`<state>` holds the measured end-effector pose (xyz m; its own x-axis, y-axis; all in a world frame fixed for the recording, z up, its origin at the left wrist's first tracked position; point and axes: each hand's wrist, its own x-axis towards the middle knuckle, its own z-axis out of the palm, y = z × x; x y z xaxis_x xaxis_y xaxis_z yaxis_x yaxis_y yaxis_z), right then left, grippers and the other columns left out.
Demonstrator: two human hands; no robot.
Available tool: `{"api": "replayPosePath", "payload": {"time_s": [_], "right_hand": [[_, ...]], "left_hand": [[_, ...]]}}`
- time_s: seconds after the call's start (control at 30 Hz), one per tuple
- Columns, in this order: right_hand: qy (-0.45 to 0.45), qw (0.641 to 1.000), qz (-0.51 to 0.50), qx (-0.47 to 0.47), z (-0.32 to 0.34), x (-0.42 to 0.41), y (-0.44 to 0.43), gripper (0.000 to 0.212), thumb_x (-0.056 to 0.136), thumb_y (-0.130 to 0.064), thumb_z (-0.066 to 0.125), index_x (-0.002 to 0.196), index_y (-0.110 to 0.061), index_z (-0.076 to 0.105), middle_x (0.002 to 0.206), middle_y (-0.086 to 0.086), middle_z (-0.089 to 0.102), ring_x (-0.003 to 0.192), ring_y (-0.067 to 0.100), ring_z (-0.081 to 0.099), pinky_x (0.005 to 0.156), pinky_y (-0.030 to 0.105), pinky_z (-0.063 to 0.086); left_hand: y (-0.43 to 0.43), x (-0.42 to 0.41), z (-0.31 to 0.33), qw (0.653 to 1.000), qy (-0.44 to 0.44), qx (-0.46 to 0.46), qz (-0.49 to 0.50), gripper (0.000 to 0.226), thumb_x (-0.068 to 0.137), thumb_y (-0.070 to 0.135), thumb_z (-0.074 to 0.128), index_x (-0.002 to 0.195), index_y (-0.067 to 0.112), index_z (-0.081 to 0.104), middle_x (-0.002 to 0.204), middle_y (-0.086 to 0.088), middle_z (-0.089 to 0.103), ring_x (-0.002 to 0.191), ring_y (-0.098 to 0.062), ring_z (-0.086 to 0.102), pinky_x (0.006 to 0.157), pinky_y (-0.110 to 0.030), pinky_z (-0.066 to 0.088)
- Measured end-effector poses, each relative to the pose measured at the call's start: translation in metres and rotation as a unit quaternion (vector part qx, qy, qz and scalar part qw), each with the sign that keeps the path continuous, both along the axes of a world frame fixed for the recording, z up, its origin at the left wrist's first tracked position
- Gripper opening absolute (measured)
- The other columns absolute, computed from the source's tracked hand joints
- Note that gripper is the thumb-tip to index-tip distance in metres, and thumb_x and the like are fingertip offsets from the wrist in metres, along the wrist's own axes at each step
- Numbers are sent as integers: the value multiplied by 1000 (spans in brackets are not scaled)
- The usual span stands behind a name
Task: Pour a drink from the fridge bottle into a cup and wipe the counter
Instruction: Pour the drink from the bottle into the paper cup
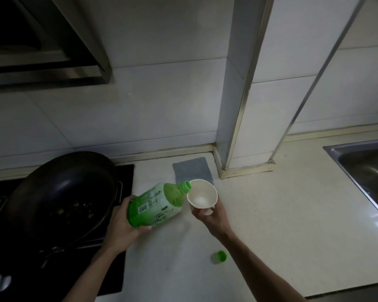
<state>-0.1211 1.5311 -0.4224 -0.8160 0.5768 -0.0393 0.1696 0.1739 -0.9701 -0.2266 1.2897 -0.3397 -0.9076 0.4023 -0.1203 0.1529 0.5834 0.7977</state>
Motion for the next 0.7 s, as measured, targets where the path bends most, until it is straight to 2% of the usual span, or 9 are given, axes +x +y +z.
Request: {"api": "replayPosePath", "payload": {"time_s": [0.07, 0.13, 0.27, 0.5, 0.7], "right_hand": [[11, 1000, 11, 14, 12, -3, 2, 66, 73, -12, 82, 124, -36, 48, 114, -11, 61, 104, 5, 59, 78, 18, 53], [23, 999, 15, 28, 22, -3, 4, 66, 74, -10, 80, 124, -35, 45, 114, -15, 58, 104, 1, 57, 77, 15, 52], [41, 998, 13, 45, 33, -1, 8, 67, 75, -7, 79, 127, -30, 44, 114, -15, 55, 104, -2, 55, 74, 11, 50], [42, 998, 5, 49, 40, 6, 12, 68, 74, -12, 81, 125, -34, 42, 116, -13, 54, 106, 7, 55, 76, 8, 49], [39, 998, 11, 46, 42, 10, 15, 72, 73, -11, 82, 128, -31, 41, 119, -15, 52, 111, 5, 53, 79, 6, 47]], "left_hand": [[3, -5, 2, 1000, 8, -7, -4, 84, 48, 12, 91, 111, 46, 46, 102, -1, 55, 90, -5, 57, 68, -19, 45], [5, -9, 5, 1000, 19, -11, -7, 85, 49, 11, 91, 114, 42, 45, 106, -5, 50, 93, -14, 55, 70, -21, 43], [12, -15, 14, 999, 34, -21, 2, 88, 52, 11, 91, 125, 35, 47, 110, -7, 45, 97, -19, 51, 82, -28, 41], [13, -25, 32, 996, 74, -43, -8, 85, 55, 15, 90, 126, 37, 48, 114, -4, 39, 97, -18, 50, 87, -30, 43], [10, -32, 44, 991, 107, -85, -8, 90, 54, 17, 90, 130, 37, 47, 123, -5, 40, 104, -29, 59, 89, -36, 48]]}}
